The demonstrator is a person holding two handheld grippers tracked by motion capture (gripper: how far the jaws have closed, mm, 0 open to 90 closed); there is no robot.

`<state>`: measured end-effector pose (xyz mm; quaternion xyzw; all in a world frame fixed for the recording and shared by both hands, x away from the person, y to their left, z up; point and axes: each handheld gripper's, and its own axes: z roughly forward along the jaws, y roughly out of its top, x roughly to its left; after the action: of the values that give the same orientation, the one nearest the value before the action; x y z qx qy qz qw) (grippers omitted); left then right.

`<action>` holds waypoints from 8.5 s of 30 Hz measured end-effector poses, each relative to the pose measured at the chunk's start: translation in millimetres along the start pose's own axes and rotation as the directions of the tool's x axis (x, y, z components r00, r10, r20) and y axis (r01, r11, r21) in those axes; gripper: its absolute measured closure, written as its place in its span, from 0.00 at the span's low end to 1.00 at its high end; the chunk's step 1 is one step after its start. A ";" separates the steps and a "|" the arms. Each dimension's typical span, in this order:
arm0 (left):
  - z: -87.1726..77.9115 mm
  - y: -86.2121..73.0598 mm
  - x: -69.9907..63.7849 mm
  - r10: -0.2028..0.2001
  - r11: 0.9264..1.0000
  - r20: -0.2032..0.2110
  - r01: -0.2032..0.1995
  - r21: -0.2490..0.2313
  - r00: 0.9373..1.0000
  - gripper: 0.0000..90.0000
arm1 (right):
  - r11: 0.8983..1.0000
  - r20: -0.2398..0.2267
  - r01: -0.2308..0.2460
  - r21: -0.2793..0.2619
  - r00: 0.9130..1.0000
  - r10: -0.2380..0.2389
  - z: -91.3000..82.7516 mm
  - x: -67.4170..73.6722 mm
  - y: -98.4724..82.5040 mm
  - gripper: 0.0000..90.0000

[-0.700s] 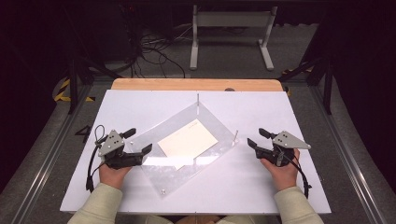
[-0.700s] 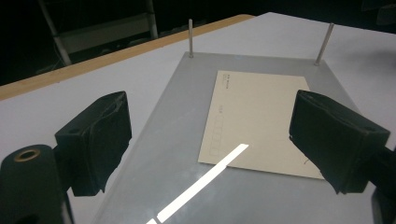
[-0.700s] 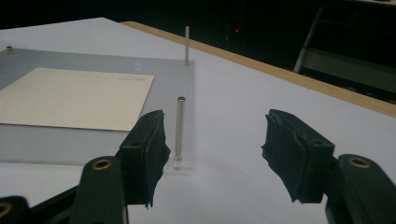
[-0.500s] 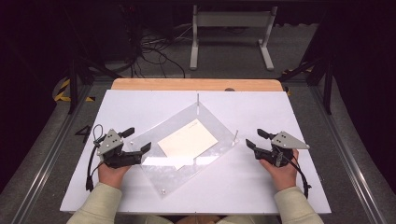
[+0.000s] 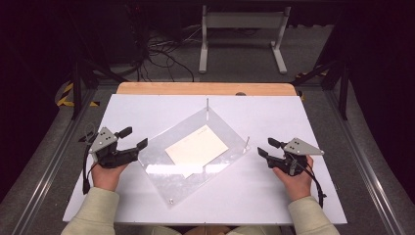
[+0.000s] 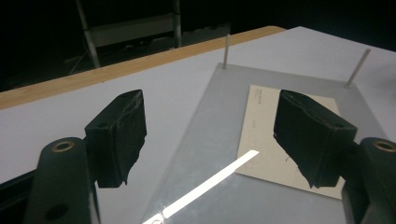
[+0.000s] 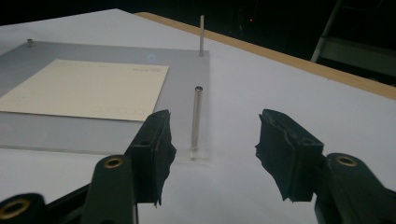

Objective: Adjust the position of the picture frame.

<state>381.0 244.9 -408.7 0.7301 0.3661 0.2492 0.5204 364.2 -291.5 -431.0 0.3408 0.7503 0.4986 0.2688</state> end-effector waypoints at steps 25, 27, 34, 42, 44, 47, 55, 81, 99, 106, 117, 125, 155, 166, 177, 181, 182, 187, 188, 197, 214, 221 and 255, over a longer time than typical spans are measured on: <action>46.5 -3.0 37.0 -0.078 0.938 -0.066 0.096 0.333 0.995 0.45 | 1.000 -0.033 0.010 0.028 0.999 -0.009 -24.4 8.0 -7.0 0.57; 49.1 -6.0 41.2 -0.084 0.928 -0.070 0.103 0.357 0.994 0.57 | 0.999 -0.045 0.008 0.042 0.999 -0.006 -24.8 8.7 -7.5 0.58; 53.7 -14.8 51.8 -0.116 0.897 -0.064 0.132 0.422 0.991 0.93 | 0.999 -0.051 0.011 0.048 0.999 -0.008 -26.2 10.3 -8.5 0.58; 60.1 -21.7 55.9 -0.127 0.849 -0.070 0.145 0.508 0.989 1.00 | 0.999 -0.059 0.007 0.047 0.998 -0.004 -26.4 9.7 -8.9 0.58; 62.0 -23.5 56.0 -0.131 0.841 -0.067 0.147 0.521 0.989 1.00 | 0.999 -0.061 0.006 0.049 0.998 -0.003 -26.4 9.1 -9.4 0.58; 61.1 -23.7 57.6 -0.154 0.835 -0.067 0.166 0.525 0.986 1.00 | 0.999 -0.059 0.003 0.050 0.998 0.000 -26.3 8.4 -9.9 0.57; 60.8 -23.5 57.0 -0.194 0.819 -0.038 0.183 0.543 0.980 1.00 | 0.999 -0.067 -0.008 0.054 0.998 0.011 -25.0 8.0 -10.1 0.56; 66.4 -16.5 -24.8 -0.095 0.752 0.377 -0.182 0.634 0.922 1.00 | 0.997 -0.059 -0.048 0.066 0.997 0.052 -24.7 1.2 -9.3 0.57; 67.2 -19.3 -64.3 -0.049 0.790 0.552 -0.306 0.532 0.832 0.91 | 0.982 0.088 -0.144 0.119 0.987 0.134 -17.5 -14.9 2.8 0.63; 52.4 -14.2 -58.4 -0.076 0.873 0.541 -0.206 0.442 0.838 0.74 | 0.966 0.162 -0.142 0.216 0.981 0.108 14.1 -28.1 14.5 0.70; 27.7 -21.6 -59.9 -0.078 0.928 0.499 -0.120 0.352 0.863 0.61 | 0.941 0.222 -0.155 0.302 0.971 0.089 53.5 -51.1 26.0 0.74; 12.6 -25.3 -61.8 -0.070 0.935 0.486 -0.113 0.337 0.871 0.59 | 0.936 0.200 -0.142 0.322 0.977 0.079 65.8 -56.1 30.7 0.94; -3.6 -45.6 -65.8 -0.071 0.911 0.455 -0.128 0.392 0.888 0.57 | 0.932 0.051 0.071 0.354 0.994 -0.095 192.3 -53.0 100.5 0.92; -2.2 -40.9 -71.6 -0.027 0.917 0.467 -0.164 0.364 0.884 0.56 | 0.951 0.014 0.063 0.302 0.997 -0.071 148.0 -41.5 103.6 0.77; 2.2 -36.4 -88.0 0.021 0.911 0.506 -0.226 0.346 0.862 0.54 | 0.953 -0.273 0.207 0.222 0.951 -0.143 53.3 20.4 73.5 0.69; 3.2 -35.3 -91.5 0.029 0.908 0.519 -0.239 0.343 0.854 0.55 | 0.952 -0.333 0.217 0.218 0.933 -0.136 29.1 36.7 60.9 0.67; 2.9 -35.2 -92.2 0.028 0.908 0.520 -0.239 0.343 0.854 0.55 | 0.951 -0.340 0.219 0.220 0.930 -0.136 25.1 39.6 58.2 0.66; 3.0 -34.9 -93.4 0.032 0.907 0.528 -0.246 0.341 0.849 0.55 | 0.949 -0.366 0.215 0.229 0.923 -0.121 10.2 52.9 42.3 0.65; 2.9 -35.1 -93.8 0.029 0.906 0.530 -0.246 0.344 0.847 0.56 | 0.949 -0.376 0.215 0.231 0.919 -0.116 8.4 55.2 38.5 0.65; 6.7 -37.7 -96.6 0.017 0.887 0.553 -0.268 0.376 0.833 0.61 | 0.920 -0.462 0.246 0.306 0.883 -0.083 4.6 71.2 11.9 0.68; 18.8 -46.2 -93.3 0.015 0.873 0.538 -0.274 0.404 0.843 0.83 | 0.875 -0.482 0.332 0.351 0.866 -0.135 4.1 79.8 -6.0 0.85; 19.2 -46.3 -92.3 0.007 0.872 0.522 -0.260 0.414 0.853 0.91 | 0.875 -0.465 0.334 0.350 0.873 -0.148 3.6 81.0 -6.3 0.91; -6.3 -47.2 -127.0 0.048 0.802 0.633 -0.407 0.436 0.773 0.92 | 0.867 -0.522 0.348 0.356 0.844 -0.125 -41.6 107.6 -21.5 0.92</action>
<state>286.1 156.7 -448.9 0.9285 0.1447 -0.0436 0.3392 261.0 -236.9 -442.9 0.1594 0.9226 0.3476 0.0508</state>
